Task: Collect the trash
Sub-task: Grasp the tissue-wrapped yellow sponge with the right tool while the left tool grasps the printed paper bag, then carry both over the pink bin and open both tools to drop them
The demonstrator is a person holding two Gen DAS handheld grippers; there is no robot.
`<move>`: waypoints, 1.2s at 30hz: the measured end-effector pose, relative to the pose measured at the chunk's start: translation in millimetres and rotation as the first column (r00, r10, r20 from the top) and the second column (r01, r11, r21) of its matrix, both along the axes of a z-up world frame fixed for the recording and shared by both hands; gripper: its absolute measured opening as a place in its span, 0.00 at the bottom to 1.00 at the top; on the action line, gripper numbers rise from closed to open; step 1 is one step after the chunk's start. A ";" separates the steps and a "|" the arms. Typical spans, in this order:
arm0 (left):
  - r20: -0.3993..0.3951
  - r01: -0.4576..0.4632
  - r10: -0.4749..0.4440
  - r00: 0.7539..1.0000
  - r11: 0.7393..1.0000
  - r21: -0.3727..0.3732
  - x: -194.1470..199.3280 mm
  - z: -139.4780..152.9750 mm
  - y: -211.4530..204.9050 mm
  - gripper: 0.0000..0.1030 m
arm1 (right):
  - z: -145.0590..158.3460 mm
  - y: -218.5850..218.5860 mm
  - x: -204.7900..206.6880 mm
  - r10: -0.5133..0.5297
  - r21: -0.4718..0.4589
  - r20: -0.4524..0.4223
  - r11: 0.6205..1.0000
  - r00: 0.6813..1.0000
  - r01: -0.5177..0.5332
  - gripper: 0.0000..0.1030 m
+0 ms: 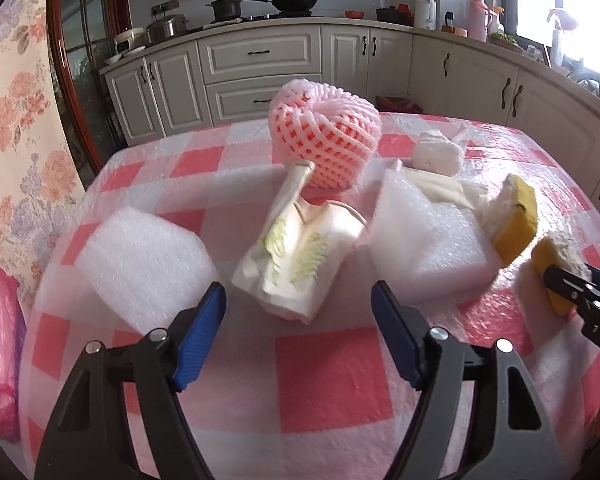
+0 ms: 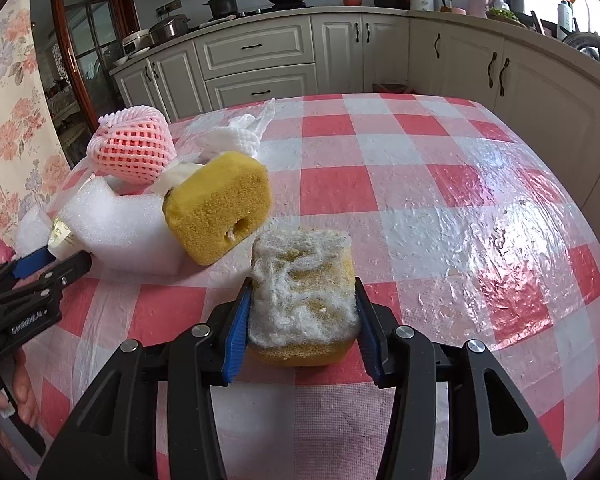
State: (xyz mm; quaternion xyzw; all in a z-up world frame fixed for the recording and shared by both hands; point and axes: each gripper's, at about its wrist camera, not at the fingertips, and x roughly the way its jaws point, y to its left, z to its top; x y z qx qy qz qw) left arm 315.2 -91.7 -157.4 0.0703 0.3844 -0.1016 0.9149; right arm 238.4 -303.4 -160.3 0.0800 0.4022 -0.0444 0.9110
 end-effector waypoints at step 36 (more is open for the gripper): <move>0.052 0.004 -0.001 0.999 0.999 -0.053 -78.0 8.3 7.2 0.46 | 12.9 26.5 -21.2 0.078 -0.005 0.087 0.997 0.993 -0.078 0.44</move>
